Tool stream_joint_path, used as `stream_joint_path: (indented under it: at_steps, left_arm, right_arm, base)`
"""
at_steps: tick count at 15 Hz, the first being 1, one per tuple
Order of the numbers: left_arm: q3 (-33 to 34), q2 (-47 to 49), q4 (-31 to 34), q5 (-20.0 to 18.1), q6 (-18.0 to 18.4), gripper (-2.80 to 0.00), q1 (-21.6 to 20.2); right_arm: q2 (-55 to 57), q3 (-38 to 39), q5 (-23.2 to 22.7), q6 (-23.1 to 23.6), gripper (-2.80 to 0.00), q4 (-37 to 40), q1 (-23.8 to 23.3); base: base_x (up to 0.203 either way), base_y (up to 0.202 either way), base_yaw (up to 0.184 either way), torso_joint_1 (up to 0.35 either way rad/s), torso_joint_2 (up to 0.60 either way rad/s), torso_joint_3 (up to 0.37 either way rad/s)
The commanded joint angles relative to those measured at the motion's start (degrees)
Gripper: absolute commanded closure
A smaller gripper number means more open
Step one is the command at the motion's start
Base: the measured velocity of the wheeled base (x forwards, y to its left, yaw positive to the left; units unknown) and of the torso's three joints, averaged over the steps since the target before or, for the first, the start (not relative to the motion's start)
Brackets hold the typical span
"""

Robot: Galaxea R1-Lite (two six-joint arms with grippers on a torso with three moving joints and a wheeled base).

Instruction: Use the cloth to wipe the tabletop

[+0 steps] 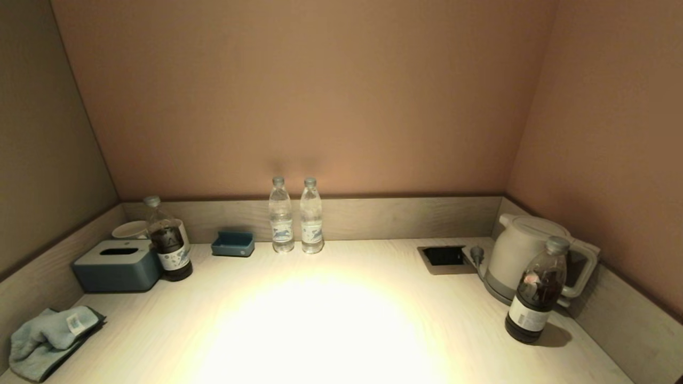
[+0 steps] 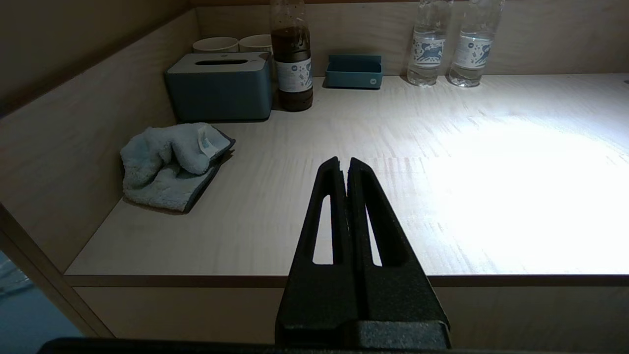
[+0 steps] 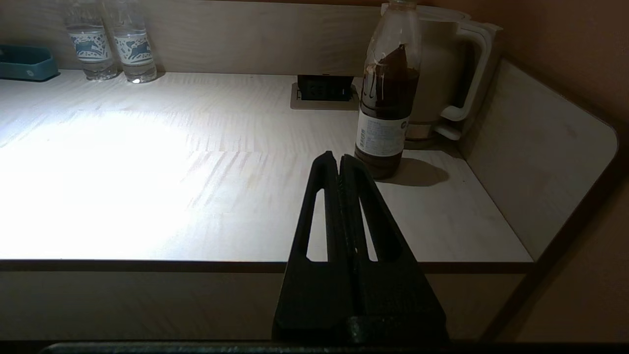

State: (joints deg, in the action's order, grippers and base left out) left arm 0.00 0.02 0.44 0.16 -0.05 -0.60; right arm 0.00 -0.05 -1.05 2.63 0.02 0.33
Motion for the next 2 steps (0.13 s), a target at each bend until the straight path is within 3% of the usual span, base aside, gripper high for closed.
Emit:
stream_joint_path:
  at_steps: [1, 2]
  left_arm:
    - [0.0, 0.0, 0.0, 0.0, 0.0, 0.00, 0.0]
    - [0.0, 0.0, 0.0, 0.0, 0.0, 0.00, 0.0]
  right_arm:
    - [0.0, 0.0, 0.0, -1.1, 0.00, 0.0, 0.0]
    - [0.0, 0.0, 0.0, -1.1, 0.00, 0.0, 0.0]
  base:
    - [0.000, 0.000, 0.000, 0.000, 0.00, 0.000]
    - [0.000, 0.000, 0.000, 0.000, 0.00, 0.000]
